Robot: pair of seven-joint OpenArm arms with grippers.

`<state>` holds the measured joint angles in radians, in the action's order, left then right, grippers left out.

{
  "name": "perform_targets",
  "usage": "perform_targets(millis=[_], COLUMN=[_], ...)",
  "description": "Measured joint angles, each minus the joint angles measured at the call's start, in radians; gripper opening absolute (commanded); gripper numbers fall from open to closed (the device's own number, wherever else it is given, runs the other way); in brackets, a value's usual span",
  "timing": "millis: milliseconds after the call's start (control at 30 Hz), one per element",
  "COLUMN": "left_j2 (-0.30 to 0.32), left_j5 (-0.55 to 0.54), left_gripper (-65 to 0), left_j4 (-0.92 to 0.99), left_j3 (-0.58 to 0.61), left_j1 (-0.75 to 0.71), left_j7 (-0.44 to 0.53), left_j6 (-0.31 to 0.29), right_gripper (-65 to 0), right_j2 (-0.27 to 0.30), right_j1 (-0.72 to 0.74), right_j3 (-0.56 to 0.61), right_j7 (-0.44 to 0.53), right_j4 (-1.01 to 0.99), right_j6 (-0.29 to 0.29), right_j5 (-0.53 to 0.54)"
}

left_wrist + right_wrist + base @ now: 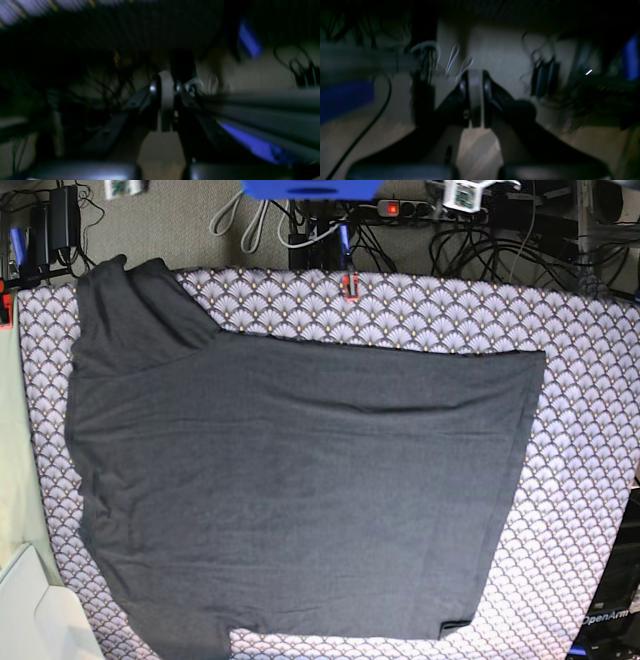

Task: Fold the T-shirt properly
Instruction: 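Move both grippers down to the collar-end corners of the grey T-shirt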

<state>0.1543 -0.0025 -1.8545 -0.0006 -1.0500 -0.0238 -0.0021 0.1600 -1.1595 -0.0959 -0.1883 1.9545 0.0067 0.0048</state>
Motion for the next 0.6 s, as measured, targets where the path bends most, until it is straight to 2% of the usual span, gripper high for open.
perform_targets(millis=[100,233,300,333,433,467,567,600], left_j2=[-0.002,0.001,0.000,-0.001,-0.002,-0.002,0.000,0.000], left_j5=[0.001,0.002,0.005,0.005,0.005,0.005,0.004,0.004], left_gripper=[-64.5,-64.5,-64.5,-64.5,-64.1,-62.8,-52.2,-47.8], left_j4=[-0.062,-0.079,-0.088,-0.089,-0.089,-0.090,-0.090,-0.090], left_j3=[0.003,-0.002,-0.002,0.000,0.001,0.001,0.001,0.000], left_j1=[-0.010,0.009,0.013,0.018,0.021,0.028,0.062,0.074], left_j7=[-0.002,-0.010,-0.002,-0.002,-0.032,-0.059,-0.132,-0.151], left_j6=[-0.003,0.000,-0.003,-0.002,-0.002,-0.002,-0.004,-0.004], right_gripper=[-63.6,-57.8,-55.2,-54.0,-51.5,-51.1,-50.5,-50.2], right_j2=[0.005,0.070,0.092,0.085,0.023,-0.003,-0.055,-0.068], right_j1=[0.014,0.156,0.196,0.213,0.258,0.282,0.349,0.371], right_j3=[-0.034,-0.066,-0.090,-0.111,-0.179,-0.212,-0.293,-0.313], right_j7=[0.000,-0.077,-0.109,-0.143,-0.206,-0.217,-0.259,-0.278], right_j4=[0.015,0.006,0.014,0.011,0.009,0.013,0.027,0.027], right_j6=[0.005,0.009,0.079,0.114,0.245,0.308,0.435,0.454], right_j5=[0.001,0.001,0.001,0.001,0.000,0.000,-0.001,-0.002])
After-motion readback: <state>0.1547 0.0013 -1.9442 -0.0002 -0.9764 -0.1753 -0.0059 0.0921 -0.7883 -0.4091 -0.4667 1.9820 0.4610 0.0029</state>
